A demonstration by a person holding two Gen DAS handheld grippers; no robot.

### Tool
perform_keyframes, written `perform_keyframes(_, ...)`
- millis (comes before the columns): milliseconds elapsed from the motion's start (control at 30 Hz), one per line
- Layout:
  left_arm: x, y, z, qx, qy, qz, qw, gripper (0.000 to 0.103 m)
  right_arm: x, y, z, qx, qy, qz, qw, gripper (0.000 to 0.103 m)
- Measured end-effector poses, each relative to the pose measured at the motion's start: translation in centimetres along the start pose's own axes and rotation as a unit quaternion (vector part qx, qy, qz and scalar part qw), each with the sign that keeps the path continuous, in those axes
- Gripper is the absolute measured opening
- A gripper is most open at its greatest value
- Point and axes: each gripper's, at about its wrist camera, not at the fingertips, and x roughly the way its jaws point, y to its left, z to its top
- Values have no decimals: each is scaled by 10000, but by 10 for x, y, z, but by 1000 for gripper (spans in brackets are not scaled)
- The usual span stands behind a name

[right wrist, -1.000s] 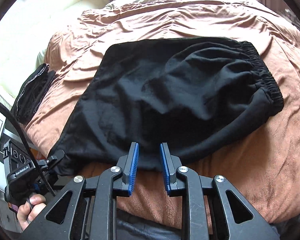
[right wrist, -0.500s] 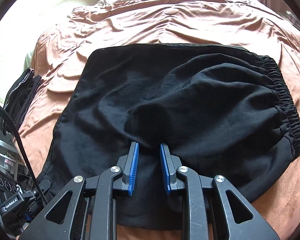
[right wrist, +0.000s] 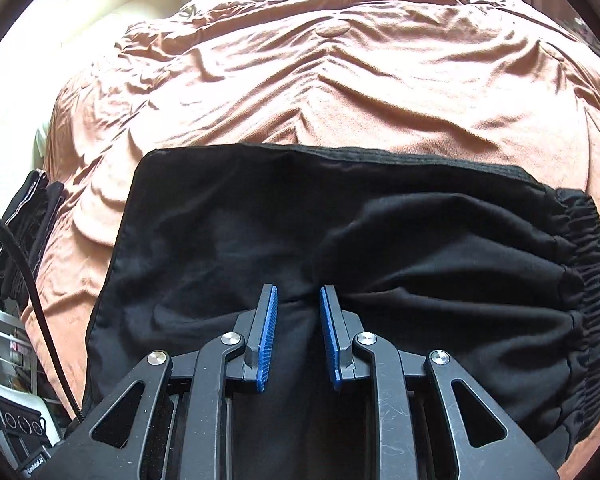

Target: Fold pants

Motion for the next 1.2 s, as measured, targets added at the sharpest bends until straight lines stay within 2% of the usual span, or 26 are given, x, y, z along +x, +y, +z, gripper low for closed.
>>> perform_keyframes(233,-1,3,-3,-59,-46,-86,9999,23,24,0,27,-50,52,-122,9999,20)
perform_keyframes(333,-2,4,-4,-31,-72,-5,10000,20,32,4,37,-118,71,-184,9997,20)
perform_keyframes(400,-3,5,-3,-22,-87,44,10000,12,38,7,44,-180,88,-262,9995,16)
perform_keyframes(600,-5,6,-3,-53,-108,24,9999,9,55,12,64,-203,192,-428,9987,12)
perform_keyframes(733,-10,3,-3,-42,-103,38,9999,8,52,9,73,-103,351,-281,9989,12)
perform_keyframes(900,-15,-7,-4,107,-145,1,9998,7,14,12,59,-216,180,85,9996,12)
perform_keyframes(1200,-25,-33,-4,372,-276,-181,9988,7,-31,9,-1,-145,139,591,9980,12)
